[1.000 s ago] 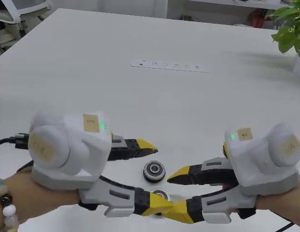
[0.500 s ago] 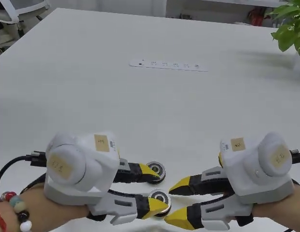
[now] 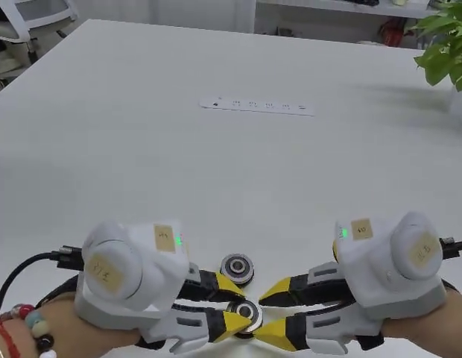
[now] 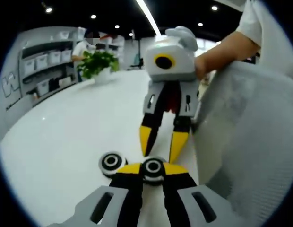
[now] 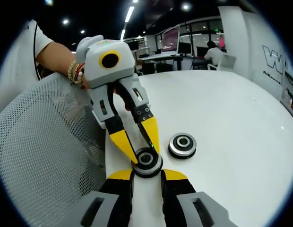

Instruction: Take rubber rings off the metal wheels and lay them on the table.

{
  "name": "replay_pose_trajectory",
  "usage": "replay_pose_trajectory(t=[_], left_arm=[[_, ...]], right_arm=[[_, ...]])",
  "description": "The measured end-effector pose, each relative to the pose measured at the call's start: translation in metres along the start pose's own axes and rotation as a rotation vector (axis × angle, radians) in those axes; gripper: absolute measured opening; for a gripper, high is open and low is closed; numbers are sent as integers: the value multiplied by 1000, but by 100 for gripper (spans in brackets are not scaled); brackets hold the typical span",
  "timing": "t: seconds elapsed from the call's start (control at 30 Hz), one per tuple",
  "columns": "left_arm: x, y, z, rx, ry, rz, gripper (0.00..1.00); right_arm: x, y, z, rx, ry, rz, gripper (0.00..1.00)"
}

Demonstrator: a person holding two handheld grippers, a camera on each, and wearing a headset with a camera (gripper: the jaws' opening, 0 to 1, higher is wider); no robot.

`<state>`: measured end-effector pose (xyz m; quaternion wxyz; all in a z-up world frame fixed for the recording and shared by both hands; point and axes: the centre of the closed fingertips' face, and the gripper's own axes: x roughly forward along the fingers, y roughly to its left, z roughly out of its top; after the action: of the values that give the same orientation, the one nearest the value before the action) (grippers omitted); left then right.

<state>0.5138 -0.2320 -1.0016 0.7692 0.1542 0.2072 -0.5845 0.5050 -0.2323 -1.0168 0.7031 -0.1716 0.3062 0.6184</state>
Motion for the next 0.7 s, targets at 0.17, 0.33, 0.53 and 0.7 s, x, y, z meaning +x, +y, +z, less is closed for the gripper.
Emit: replay_pose_trajectory(t=[0.17,0.33,0.53,0.7], left_arm=[[-1,-2,-1,-13,2,-6,14],[-2,-2,-1,-12,1,-5,14],[-2,-3,0,-9,2,-2,14],[-2,-3,-1,0,2,-2,14]], right_arm=[[0,0,-2,-24,12,-7,19],[1,-1,-3,-41,26,-10,17],[-1,-6,-6,-74,47,-37,3],[-1,-6,-7,-77,58,-46,1]])
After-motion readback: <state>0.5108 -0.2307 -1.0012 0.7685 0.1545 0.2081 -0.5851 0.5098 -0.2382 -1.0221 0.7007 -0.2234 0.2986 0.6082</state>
